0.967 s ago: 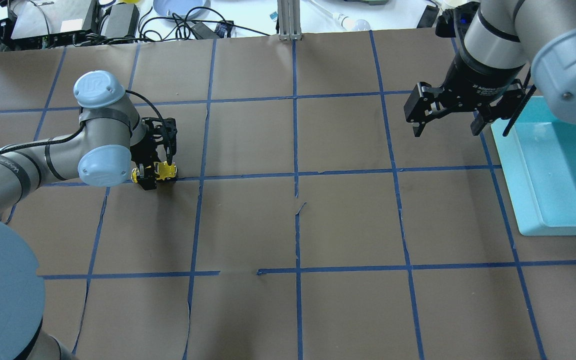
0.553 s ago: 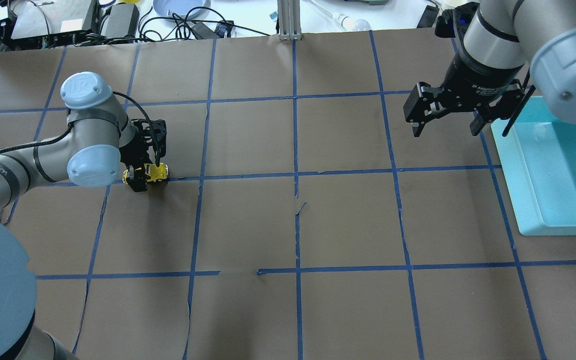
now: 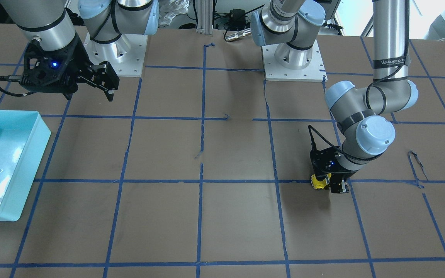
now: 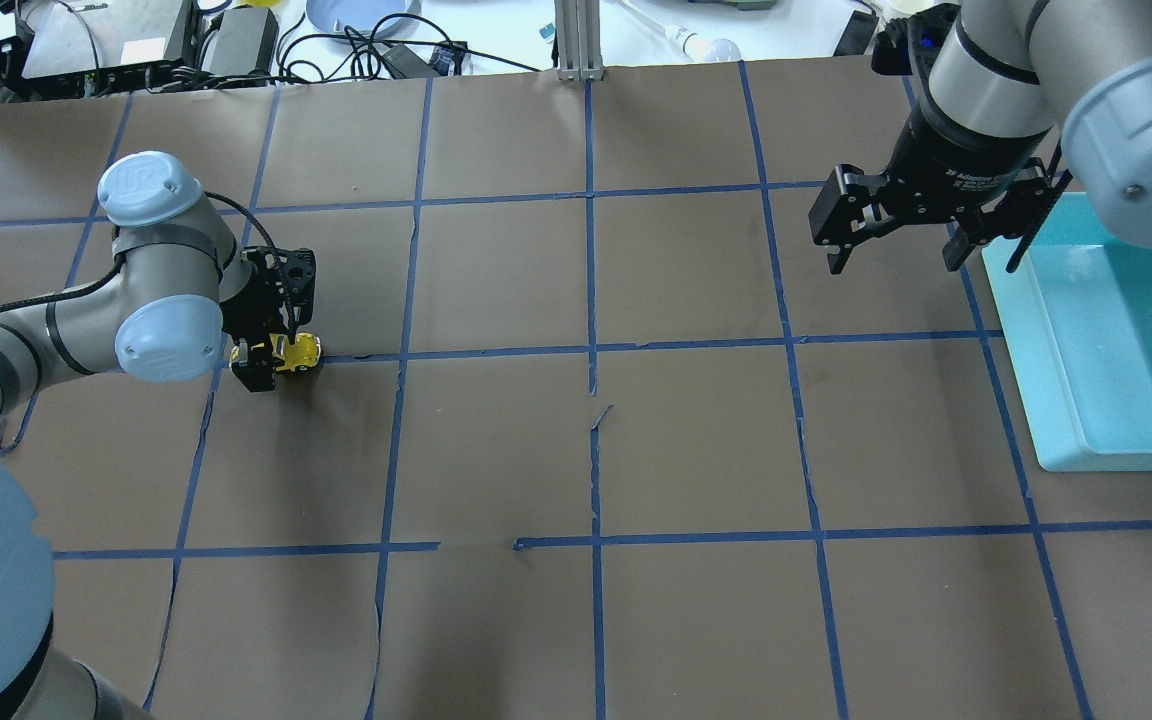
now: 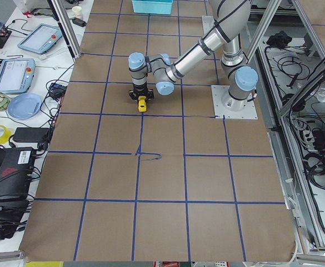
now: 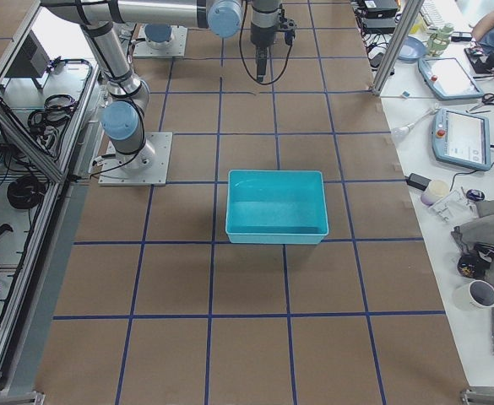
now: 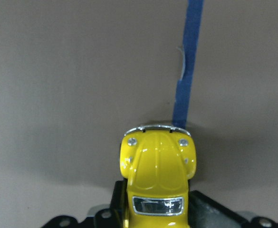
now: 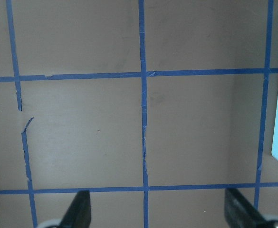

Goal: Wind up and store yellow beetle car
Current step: 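Drag the car backward toward the robot with the left gripper, then release the car from the left gripper so it drives forward, then raise the left gripper away while the right gripper lowers toward the car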

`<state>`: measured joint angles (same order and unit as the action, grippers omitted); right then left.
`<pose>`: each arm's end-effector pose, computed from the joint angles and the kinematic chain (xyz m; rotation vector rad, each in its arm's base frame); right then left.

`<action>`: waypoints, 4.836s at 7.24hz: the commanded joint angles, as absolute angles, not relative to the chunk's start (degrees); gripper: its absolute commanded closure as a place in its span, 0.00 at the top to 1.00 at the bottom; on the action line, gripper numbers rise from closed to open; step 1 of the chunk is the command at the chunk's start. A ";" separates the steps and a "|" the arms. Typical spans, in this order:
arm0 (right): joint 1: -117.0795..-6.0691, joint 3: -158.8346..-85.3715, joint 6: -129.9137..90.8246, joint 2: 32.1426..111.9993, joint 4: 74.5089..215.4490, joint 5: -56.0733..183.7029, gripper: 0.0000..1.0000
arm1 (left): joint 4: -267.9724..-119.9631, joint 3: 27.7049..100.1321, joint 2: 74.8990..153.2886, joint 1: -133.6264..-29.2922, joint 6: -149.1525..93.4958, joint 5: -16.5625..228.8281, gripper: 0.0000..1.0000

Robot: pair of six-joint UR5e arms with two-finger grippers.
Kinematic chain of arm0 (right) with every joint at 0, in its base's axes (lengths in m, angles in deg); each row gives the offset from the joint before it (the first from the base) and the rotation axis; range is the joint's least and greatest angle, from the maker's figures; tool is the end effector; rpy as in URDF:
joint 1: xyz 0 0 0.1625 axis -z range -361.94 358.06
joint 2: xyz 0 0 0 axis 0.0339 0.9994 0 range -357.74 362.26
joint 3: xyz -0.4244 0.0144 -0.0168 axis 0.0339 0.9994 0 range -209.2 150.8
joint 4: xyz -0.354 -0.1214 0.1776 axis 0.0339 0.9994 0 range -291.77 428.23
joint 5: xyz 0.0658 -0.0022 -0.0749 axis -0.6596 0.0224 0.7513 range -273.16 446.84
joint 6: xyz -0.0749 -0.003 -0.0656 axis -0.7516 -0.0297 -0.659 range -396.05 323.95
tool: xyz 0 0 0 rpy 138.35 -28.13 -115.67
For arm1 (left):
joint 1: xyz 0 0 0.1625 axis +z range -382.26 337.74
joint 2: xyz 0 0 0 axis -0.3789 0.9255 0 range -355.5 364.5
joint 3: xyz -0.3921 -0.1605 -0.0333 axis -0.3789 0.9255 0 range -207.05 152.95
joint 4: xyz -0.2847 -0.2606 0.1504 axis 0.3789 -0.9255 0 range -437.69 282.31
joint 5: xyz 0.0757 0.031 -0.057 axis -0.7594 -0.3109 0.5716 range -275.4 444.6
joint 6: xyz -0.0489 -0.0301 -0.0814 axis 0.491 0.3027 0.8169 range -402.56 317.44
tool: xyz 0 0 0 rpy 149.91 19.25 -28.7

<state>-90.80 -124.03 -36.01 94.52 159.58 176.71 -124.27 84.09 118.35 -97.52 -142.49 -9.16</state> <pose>0.1240 -0.4752 0.4677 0.0322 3.1388 0.0337 0.0165 -0.5605 0.1718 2.1176 2.3013 0.1097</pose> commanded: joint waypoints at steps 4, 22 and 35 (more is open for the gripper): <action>-90.80 -124.03 -35.96 94.55 159.64 176.58 1.00 | -124.01 84.31 117.88 -94.95 -145.13 -9.53 0.08; -90.45 -124.03 -36.66 94.29 160.08 177.19 1.00 | -123.92 85.10 116.39 -93.72 -143.90 -8.65 0.87; -81.76 -124.82 -111.51 75.14 184.33 179.91 1.00 | -155.08 67.89 100.67 -105.19 -70.24 -4.52 0.89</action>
